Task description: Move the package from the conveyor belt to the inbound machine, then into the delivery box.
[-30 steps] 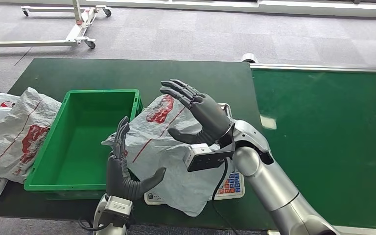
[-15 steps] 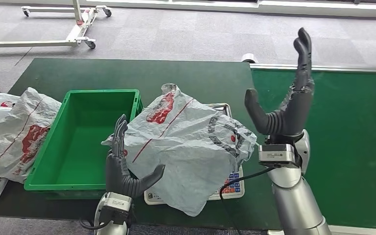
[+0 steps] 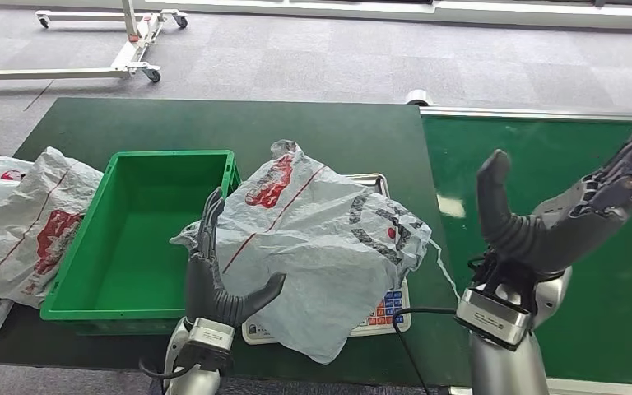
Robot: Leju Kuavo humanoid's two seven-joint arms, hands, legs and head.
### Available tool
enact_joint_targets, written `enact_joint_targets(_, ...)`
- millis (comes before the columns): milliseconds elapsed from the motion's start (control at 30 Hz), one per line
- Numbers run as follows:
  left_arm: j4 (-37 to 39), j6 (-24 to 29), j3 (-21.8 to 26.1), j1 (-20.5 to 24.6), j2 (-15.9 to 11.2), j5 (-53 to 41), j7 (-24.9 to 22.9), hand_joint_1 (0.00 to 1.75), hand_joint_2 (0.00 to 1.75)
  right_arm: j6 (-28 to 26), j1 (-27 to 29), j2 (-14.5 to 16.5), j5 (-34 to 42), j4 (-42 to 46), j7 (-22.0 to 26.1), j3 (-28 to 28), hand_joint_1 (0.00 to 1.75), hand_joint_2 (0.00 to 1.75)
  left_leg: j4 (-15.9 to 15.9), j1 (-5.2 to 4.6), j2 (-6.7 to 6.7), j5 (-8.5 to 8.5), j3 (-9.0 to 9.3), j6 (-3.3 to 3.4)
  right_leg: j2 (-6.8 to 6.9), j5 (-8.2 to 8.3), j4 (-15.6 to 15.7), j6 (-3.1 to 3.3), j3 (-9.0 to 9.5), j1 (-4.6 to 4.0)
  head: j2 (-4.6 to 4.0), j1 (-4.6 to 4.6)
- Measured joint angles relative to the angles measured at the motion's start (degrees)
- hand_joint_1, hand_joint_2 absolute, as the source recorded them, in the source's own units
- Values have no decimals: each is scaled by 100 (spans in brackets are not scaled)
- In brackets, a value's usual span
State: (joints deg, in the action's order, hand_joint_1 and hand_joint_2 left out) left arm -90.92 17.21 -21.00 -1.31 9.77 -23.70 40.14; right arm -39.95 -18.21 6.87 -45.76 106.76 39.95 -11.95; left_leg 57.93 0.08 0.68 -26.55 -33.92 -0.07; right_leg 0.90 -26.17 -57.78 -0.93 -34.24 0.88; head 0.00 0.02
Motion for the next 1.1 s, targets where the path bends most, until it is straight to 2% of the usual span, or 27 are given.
enact_joint_targets(133,519,-617,2,638,-12,-442,-292,0,175,0,335,342,-73,471,1,16,0,175,0,0,0,2,1,0,0,2,0,1,3,1,0,2)
enact_joint_targets(300,1362,-1054,2,1258,-25,-723,-387,0,175,1,486,516,67,491,2,1,0,175,0,0,-1,5,3,-3,1,5,0,2,5,0,0,2)
enact_joint_targets(567,2766,-1311,-43,2019,-33,-1152,-379,0,175,2,612,599,245,489,1,-34,0,175,0,0,-1,5,2,-4,0,5,-1,2,4,0,0,2)
enact_joint_targets(867,3825,-1894,-456,2547,-62,-1717,-455,0,175,4,633,627,314,470,0,-40,0,175,0,0,-1,5,1,-4,0,5,-1,2,5,0,0,1)
enact_joint_targets(1000,4100,-1951,-599,2700,-80,-1828,-458,171,175,4,632,627,316,460,0,-40,0,175,0,0,-1,6,2,-3,1,5,-1,2,6,0,0,1)
enact_joint_targets(1100,4212,-1943,-665,2781,-97,-1868,-453,175,175,4,633,627,318,456,0,-40,0,175,0,0,-1,6,2,-3,1,5,-1,2,6,0,0,2)
